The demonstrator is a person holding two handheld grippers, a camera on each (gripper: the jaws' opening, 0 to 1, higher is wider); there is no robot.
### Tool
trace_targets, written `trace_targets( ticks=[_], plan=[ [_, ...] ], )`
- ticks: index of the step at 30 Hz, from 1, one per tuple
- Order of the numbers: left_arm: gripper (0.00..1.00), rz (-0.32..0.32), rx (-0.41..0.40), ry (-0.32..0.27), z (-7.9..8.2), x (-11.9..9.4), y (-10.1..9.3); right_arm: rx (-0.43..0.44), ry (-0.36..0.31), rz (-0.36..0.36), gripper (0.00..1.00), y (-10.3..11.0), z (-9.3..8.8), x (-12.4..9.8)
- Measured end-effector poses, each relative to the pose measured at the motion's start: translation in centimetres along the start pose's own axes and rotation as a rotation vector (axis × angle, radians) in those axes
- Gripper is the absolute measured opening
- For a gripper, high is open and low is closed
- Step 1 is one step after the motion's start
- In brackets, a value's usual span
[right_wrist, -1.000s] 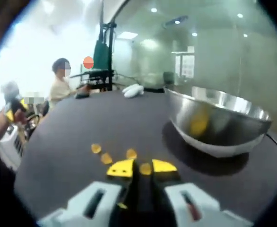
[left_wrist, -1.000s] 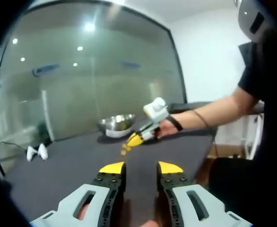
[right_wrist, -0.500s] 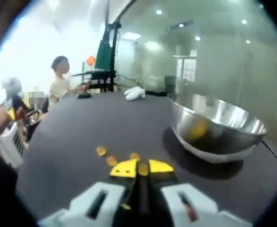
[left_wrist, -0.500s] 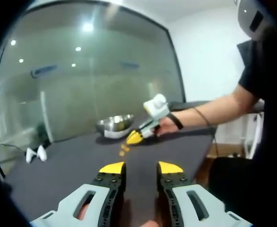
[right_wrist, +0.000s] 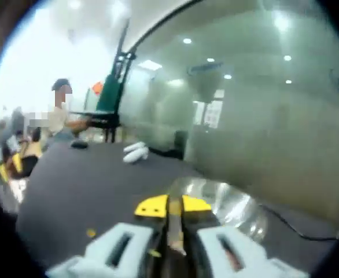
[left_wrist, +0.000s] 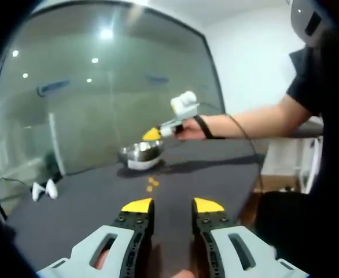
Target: Pick up the QQ candy scattered on the table and place it into the stainless steel bowl on the table
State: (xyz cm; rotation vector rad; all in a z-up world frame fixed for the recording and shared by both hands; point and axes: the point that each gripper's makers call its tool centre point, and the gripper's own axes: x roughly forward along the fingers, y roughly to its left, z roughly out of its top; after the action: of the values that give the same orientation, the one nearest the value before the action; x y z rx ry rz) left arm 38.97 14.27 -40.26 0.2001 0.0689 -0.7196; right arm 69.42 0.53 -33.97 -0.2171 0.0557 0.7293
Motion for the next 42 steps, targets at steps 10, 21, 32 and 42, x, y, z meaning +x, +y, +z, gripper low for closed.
trace_targets(
  ticks=[10, 21, 32, 42],
  plan=[
    [0.28, 0.013, -0.004, 0.005, -0.1, -0.6, 0.3, 0.097, -0.008, -0.043, 0.09, -3.1, 0.4, 2.6],
    [0.28, 0.006, -0.001, 0.010, -0.3, -0.3, 0.3, 0.046, 0.014, -0.028, 0.14, -2.8, -0.9, 1.9],
    [0.28, -0.002, -0.003, 0.006, -0.2, -0.1, 0.0, 0.060, -0.003, -0.024, 0.14, -2.8, -0.5, 0.9],
    [0.28, 0.000, -0.006, 0.011, -0.5, 0.0, 0.0, 0.065, -0.062, 0.054, 0.14, 0.7, -0.9, -2.7]
  ],
)
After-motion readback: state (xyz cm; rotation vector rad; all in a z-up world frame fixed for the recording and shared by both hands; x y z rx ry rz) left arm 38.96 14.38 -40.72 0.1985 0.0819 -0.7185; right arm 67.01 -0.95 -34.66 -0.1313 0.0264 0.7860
